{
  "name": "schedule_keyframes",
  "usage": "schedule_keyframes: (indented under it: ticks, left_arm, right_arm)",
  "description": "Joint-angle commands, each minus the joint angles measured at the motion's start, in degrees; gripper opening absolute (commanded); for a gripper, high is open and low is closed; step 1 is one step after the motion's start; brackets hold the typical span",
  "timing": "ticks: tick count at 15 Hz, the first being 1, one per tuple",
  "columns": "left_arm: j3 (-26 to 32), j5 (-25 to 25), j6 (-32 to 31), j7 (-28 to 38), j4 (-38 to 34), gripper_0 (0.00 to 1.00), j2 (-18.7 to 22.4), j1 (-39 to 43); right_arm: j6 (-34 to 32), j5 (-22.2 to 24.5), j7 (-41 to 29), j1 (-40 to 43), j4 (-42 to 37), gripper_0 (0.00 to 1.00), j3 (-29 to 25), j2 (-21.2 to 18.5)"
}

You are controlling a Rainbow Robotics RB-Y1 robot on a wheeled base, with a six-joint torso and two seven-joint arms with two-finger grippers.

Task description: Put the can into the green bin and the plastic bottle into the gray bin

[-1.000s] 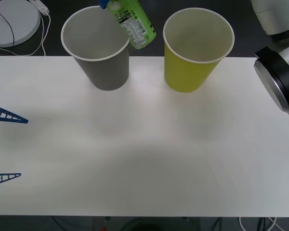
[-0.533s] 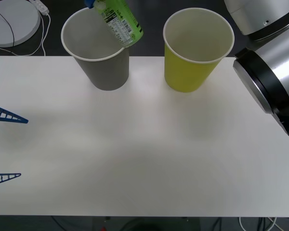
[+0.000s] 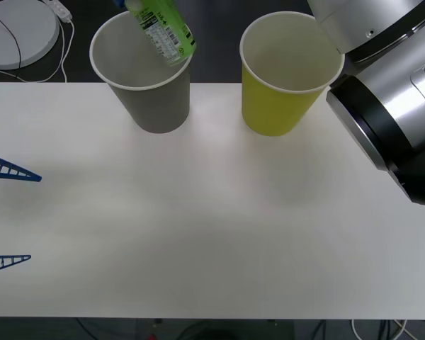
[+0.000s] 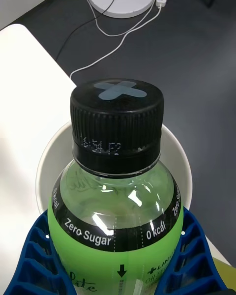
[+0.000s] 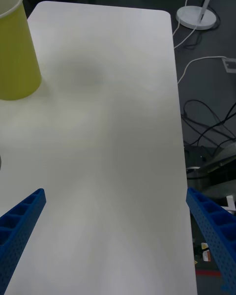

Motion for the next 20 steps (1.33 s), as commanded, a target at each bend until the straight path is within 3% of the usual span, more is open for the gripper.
schedule_keyframes:
  ticks: [1, 15, 16, 17, 18, 20]
  left_arm:
    - [0.0, 0.0, 0.0, 0.0, 0.0, 1.0, 0.0, 0.0]
    - [0.0, 0.0, 0.0, 0.0, 0.0, 1.0, 0.0, 0.0]
    - [0.0, 0.0, 0.0, 0.0, 0.0, 1.0, 0.0, 0.0]
    - [0.0, 0.0, 0.0, 0.0, 0.0, 1.0, 0.0, 0.0]
    - [0.0, 0.0, 0.0, 0.0, 0.0, 1.0, 0.0, 0.0]
    - [0.0, 0.0, 0.0, 0.0, 0.0, 1.0, 0.0, 0.0]
  right_arm:
    - [1.93, 0.47, 0.0, -0.47, 1.69, 0.0, 0.09, 0.65]
    - [5.53, 1.26, 0.0, -3.63, 8.98, 0.0, 1.06, 3.46]
    - [5.53, 1.26, 0.0, -3.72, 8.98, 0.29, 1.06, 3.46]
    - [5.53, 1.52, 0.0, -3.72, 8.98, 0.88, 1.06, 3.46]
    - [5.53, 1.52, 0.0, -3.72, 8.98, 1.0, 1.06, 3.46]
    - [5.53, 1.61, 0.09, -3.63, 8.98, 1.0, 1.06, 3.46]
